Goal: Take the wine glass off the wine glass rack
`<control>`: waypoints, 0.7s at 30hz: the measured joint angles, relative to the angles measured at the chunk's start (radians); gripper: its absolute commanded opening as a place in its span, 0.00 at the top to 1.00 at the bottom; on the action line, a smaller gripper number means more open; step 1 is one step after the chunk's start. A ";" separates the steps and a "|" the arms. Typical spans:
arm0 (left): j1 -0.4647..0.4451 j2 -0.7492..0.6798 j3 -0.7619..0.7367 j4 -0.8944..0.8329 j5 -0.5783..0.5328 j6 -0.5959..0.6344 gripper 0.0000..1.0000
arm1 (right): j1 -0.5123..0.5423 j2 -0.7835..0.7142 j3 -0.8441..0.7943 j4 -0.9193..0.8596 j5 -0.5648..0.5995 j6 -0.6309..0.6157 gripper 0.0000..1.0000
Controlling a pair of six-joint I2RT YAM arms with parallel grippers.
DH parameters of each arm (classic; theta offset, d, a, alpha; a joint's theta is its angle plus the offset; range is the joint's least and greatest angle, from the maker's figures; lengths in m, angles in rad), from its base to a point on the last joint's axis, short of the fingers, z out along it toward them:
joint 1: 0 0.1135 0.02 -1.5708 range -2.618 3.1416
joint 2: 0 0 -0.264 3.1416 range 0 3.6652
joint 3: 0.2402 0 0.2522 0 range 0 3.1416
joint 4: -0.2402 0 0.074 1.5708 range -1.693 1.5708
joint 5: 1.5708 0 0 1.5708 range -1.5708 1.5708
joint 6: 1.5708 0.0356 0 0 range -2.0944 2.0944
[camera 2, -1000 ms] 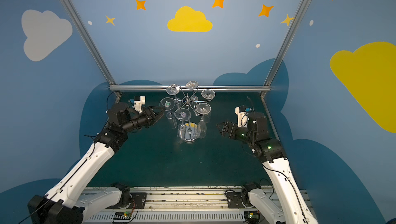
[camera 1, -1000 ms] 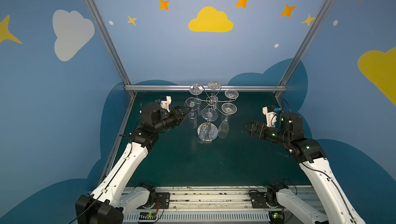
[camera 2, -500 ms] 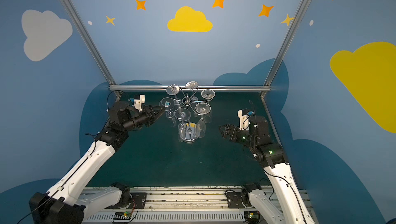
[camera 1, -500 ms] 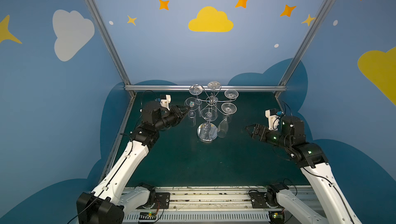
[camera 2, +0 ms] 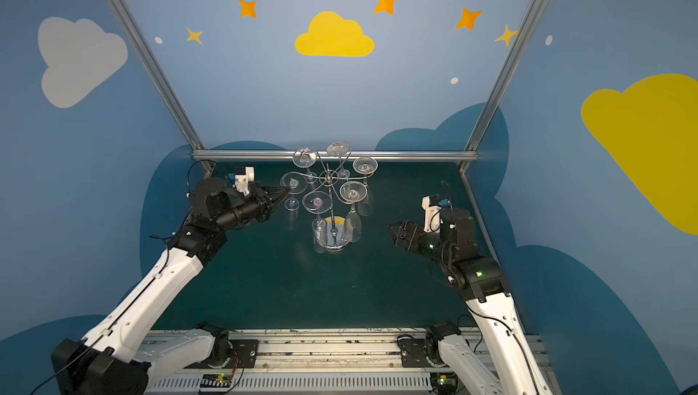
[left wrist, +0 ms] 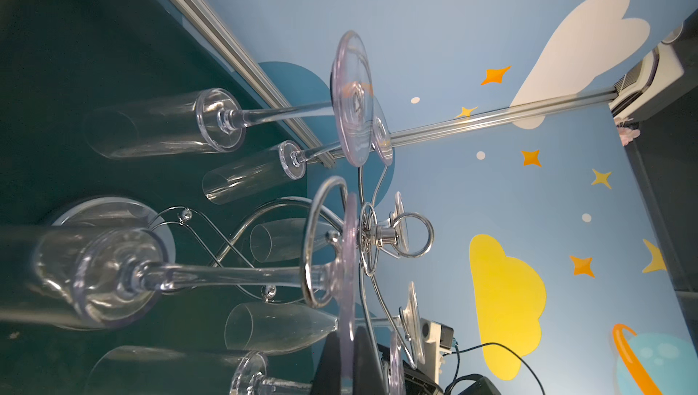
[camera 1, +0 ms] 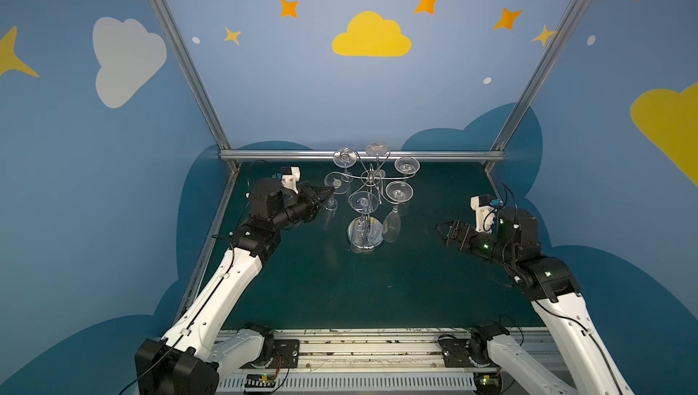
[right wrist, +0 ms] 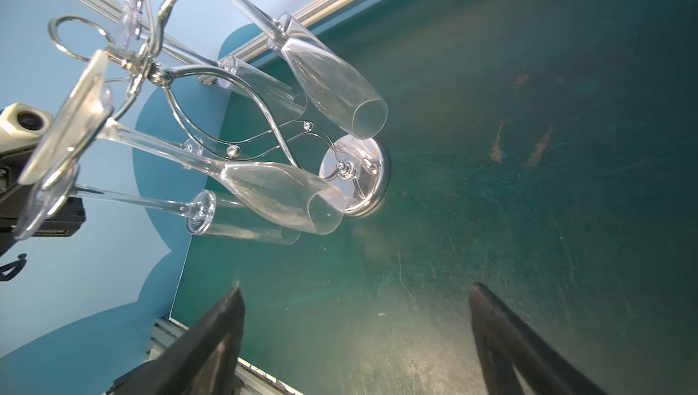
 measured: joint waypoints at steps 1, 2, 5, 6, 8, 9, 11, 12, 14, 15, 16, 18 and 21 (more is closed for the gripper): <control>0.000 0.000 0.000 0.004 -0.002 -0.004 0.97 | 0.000 -0.002 -0.002 0.000 0.001 0.001 0.10; 0.000 -0.002 0.000 0.008 -0.002 -0.011 0.97 | 0.000 -0.004 -0.003 0.000 0.003 0.001 0.09; 0.000 -0.008 0.000 0.010 -0.003 -0.036 0.97 | 0.000 -0.009 -0.005 0.000 0.008 0.001 0.10; 0.000 -0.010 0.000 0.010 -0.003 -0.046 0.97 | 0.000 -0.010 -0.005 0.000 0.011 0.001 0.10; 0.000 -0.013 0.000 0.010 -0.004 -0.064 0.97 | 0.000 -0.011 -0.005 0.000 0.012 0.001 0.10; 0.000 -0.016 0.000 0.010 -0.005 -0.075 0.97 | 0.000 -0.012 -0.005 0.000 0.012 0.001 0.10; 0.000 -0.024 0.000 0.011 -0.012 -0.086 0.97 | 0.000 -0.013 -0.005 0.000 0.013 0.001 0.10; 0.000 -0.030 0.000 0.010 -0.016 -0.091 0.97 | 0.000 -0.013 -0.005 0.000 0.013 0.001 0.10; 0.000 -0.043 0.002 0.008 -0.024 -0.094 0.97 | 0.000 -0.013 -0.005 0.000 0.015 0.001 0.10; 0.000 -0.048 0.006 0.005 -0.027 -0.094 0.97 | 0.000 -0.013 -0.005 0.000 0.016 0.002 0.10; 0.000 -0.049 0.013 0.002 -0.028 -0.094 0.97 | 0.000 -0.013 -0.005 0.000 0.017 0.002 0.10; 0.000 -0.049 0.031 0.002 -0.031 -0.094 0.97 | 0.000 -0.013 -0.005 0.000 0.019 0.006 0.10; 0.000 -0.048 0.056 0.003 -0.031 -0.095 0.97 | 0.000 -0.014 -0.005 0.000 0.019 0.013 0.10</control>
